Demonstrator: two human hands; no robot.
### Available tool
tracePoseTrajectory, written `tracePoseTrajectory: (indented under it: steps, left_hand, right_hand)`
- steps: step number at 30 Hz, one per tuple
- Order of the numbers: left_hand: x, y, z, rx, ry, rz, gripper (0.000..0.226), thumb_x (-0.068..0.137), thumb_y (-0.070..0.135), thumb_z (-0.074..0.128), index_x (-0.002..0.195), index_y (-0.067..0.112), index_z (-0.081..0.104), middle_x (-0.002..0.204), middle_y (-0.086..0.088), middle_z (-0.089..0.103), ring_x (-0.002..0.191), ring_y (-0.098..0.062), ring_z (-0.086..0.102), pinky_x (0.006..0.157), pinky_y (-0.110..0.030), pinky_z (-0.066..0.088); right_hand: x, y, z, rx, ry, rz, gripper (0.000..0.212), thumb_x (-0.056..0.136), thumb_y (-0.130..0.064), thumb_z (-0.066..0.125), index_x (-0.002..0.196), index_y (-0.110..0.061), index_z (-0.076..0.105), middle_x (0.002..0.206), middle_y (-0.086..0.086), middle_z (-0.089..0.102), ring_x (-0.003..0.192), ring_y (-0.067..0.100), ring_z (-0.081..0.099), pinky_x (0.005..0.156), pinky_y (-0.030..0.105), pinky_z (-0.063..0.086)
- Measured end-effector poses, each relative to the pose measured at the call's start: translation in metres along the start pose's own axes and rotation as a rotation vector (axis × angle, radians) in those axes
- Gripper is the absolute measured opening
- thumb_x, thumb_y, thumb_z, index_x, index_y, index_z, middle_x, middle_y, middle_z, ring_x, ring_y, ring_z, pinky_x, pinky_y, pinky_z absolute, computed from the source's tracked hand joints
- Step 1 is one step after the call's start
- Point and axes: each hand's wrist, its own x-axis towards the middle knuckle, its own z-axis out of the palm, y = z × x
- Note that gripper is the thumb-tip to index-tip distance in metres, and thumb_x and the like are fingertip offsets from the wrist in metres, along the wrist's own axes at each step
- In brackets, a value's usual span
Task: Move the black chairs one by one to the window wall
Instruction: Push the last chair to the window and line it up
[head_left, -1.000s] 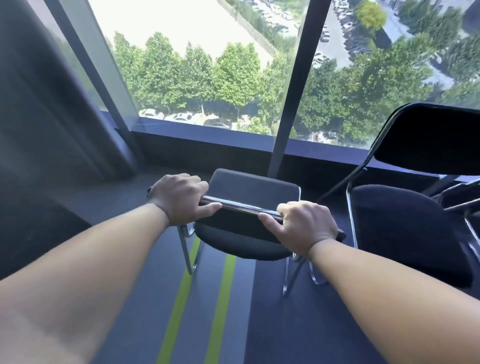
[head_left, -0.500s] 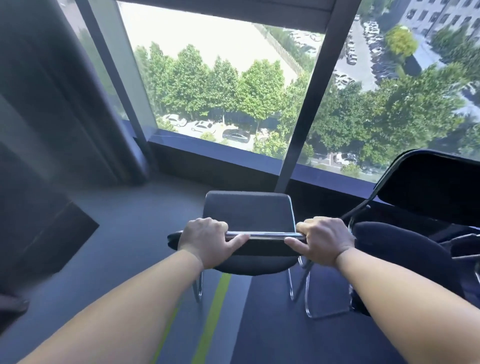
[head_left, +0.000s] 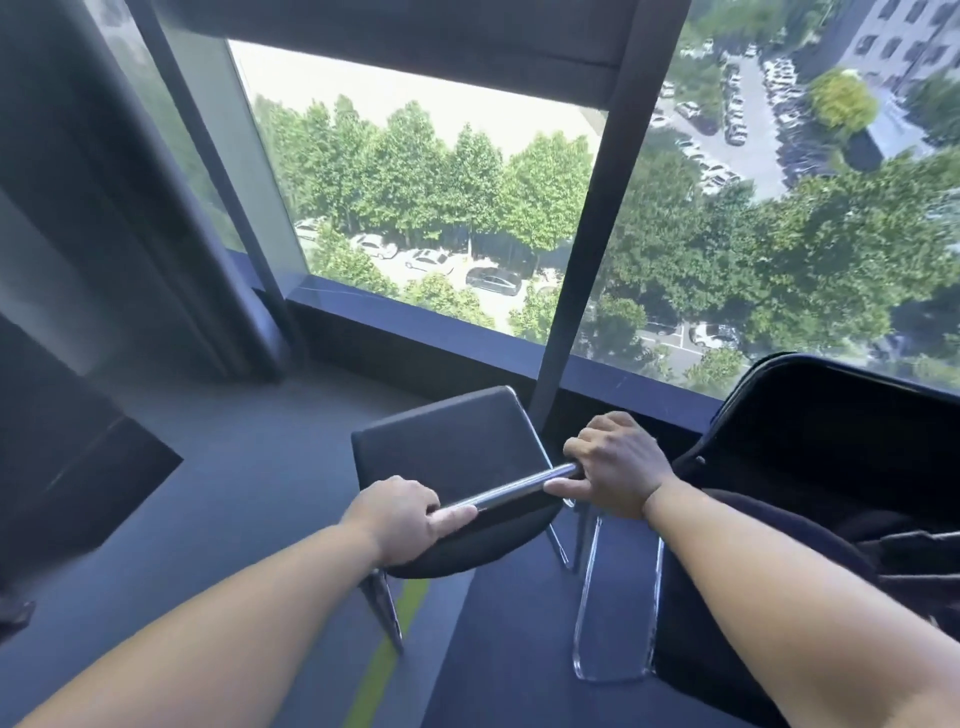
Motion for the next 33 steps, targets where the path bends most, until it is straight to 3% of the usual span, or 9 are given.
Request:
tracePoseTrajectory:
  steps: [3, 5, 8, 11, 14, 19, 25, 29, 33]
  left_hand:
    - [0.003, -0.015, -0.009, -0.188, -0.114, 0.010, 0.069, 0.070, 0.096, 0.030, 0.092, 0.042, 0.067, 0.095, 0.018, 0.067, 0.095, -0.008, 0.061, 0.087, -0.031, 0.050]
    - [-0.001, -0.019, -0.008, -0.287, -0.154, 0.015, 0.055, 0.078, 0.087, 0.038, 0.099, 0.045, 0.067, 0.102, 0.021, 0.068, 0.099, -0.002, 0.060, 0.090, -0.026, 0.047]
    - [-0.008, -0.018, -0.002, -0.386, -0.172, 0.019, 0.037, 0.087, 0.075, 0.047, 0.101, 0.049, 0.068, 0.105, 0.026, 0.067, 0.101, 0.006, 0.059, 0.092, -0.022, 0.044]
    - [-0.011, -0.014, -0.004, -0.398, -0.111, 0.033, 0.025, 0.093, 0.067, 0.047, 0.086, 0.054, 0.067, 0.089, 0.031, 0.067, 0.089, 0.008, 0.059, 0.087, -0.021, 0.045]
    - [-0.008, -0.005, 0.000, -0.451, -0.088, 0.024, 0.031, 0.094, 0.065, 0.044, 0.090, 0.049, 0.069, 0.091, 0.025, 0.070, 0.092, 0.003, 0.062, 0.090, -0.022, 0.047]
    - [0.008, 0.032, 0.019, -0.572, 0.020, -0.013, 0.045, 0.086, 0.075, 0.040, 0.103, 0.046, 0.071, 0.096, 0.011, 0.074, 0.096, -0.006, 0.066, 0.091, -0.026, 0.049]
    - [0.047, 0.074, 0.030, -0.609, 0.115, -0.099, 0.056, 0.071, 0.091, 0.036, 0.069, 0.039, 0.057, 0.061, 0.009, 0.054, 0.059, -0.003, 0.045, 0.073, -0.032, 0.050]
    - [0.054, 0.103, 0.033, -0.634, 0.173, -0.110, 0.064, 0.074, 0.088, 0.040, 0.068, 0.030, 0.064, 0.055, 0.006, 0.056, 0.057, -0.004, 0.040, 0.065, -0.028, 0.045]
    - [0.060, 0.096, 0.017, -0.637, -0.009, -0.071, 0.075, 0.070, 0.091, 0.047, 0.083, 0.023, 0.077, 0.058, 0.003, 0.056, 0.054, -0.009, 0.046, 0.061, -0.025, 0.043]
  right_hand:
    - [-0.034, -0.022, 0.004, 0.279, 0.090, 0.468, 0.101, 0.079, -0.090, 0.036, 0.146, -0.016, 0.045, 0.158, 0.008, 0.034, 0.150, 0.024, 0.019, 0.120, 0.040, 0.010]
    - [-0.044, -0.037, 0.005, 0.640, 0.080, 0.814, 0.113, 0.080, -0.078, 0.057, 0.157, -0.006, 0.019, 0.167, 0.011, 0.009, 0.154, 0.024, 0.004, 0.122, 0.039, 0.010]
    - [-0.029, -0.041, 0.016, 1.282, -0.043, 1.050, 0.091, 0.085, -0.068, 0.062, 0.136, 0.007, 0.049, 0.143, 0.017, 0.052, 0.133, 0.032, 0.049, 0.110, 0.037, 0.037]
    - [-0.009, -0.042, 0.021, 1.565, 0.015, 1.070, 0.067, 0.086, -0.067, 0.060, 0.091, 0.000, 0.065, 0.097, 0.014, 0.068, 0.093, 0.030, 0.068, 0.077, 0.036, 0.058]
    - [0.008, -0.033, 0.015, 1.551, 0.033, 1.012, 0.047, 0.101, -0.047, 0.052, 0.094, -0.001, 0.061, 0.094, 0.012, 0.063, 0.085, 0.023, 0.064, 0.055, 0.021, 0.053]
    - [0.051, 0.008, 0.008, 1.487, -0.014, 0.927, 0.038, 0.106, -0.035, 0.044, 0.092, -0.003, 0.058, 0.084, 0.010, 0.058, 0.069, 0.016, 0.053, 0.061, 0.022, 0.047]
    - [0.117, 0.069, 0.059, 1.512, -0.035, 0.786, 0.052, 0.064, -0.061, 0.046, 0.079, -0.013, 0.061, 0.075, 0.011, 0.060, 0.070, 0.028, 0.060, 0.078, 0.064, 0.056]
    - [0.120, 0.078, 0.017, 1.585, -0.103, 0.804, 0.043, 0.097, -0.044, 0.051, 0.097, -0.003, 0.064, 0.100, 0.023, 0.068, 0.086, 0.040, 0.070, 0.065, 0.056, 0.061]
    - [0.097, 0.071, 0.000, 1.744, -0.124, 0.802, 0.050, 0.101, -0.053, 0.048, 0.108, -0.006, 0.063, 0.090, 0.015, 0.064, 0.071, 0.029, 0.067, 0.059, 0.043, 0.061]
